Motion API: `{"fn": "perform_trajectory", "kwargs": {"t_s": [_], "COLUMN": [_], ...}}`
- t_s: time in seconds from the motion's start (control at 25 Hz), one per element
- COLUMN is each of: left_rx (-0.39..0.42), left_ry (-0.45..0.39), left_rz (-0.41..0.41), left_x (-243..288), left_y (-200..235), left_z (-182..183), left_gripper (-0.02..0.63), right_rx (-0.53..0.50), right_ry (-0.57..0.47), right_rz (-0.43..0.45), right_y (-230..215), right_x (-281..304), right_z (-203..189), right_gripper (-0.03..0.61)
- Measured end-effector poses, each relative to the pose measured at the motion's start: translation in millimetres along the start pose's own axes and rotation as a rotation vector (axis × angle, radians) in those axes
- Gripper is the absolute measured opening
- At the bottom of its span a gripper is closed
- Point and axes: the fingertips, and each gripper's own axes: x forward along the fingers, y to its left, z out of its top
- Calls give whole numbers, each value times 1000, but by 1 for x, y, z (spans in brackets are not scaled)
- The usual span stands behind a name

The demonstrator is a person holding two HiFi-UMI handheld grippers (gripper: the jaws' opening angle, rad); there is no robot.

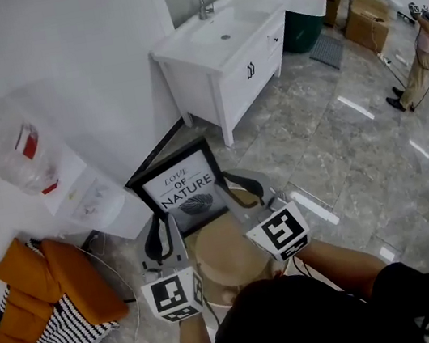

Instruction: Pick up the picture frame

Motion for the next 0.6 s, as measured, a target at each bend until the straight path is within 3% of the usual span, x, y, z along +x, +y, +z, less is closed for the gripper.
{"fn": "perform_trajectory", "kwargs": {"t_s": [0.6], "left_rx": [64], "left_ry": [-153], "left_rz": [36], "left_x": [-14], "left_y": [-6], "left_z": [43], "left_gripper": [89], "right_rx": [-18], "right_ry": [-103], "right_rz": [-29], "right_y": [-6], "right_x": [-16], "right_z": [38], "right_gripper": [75]}}
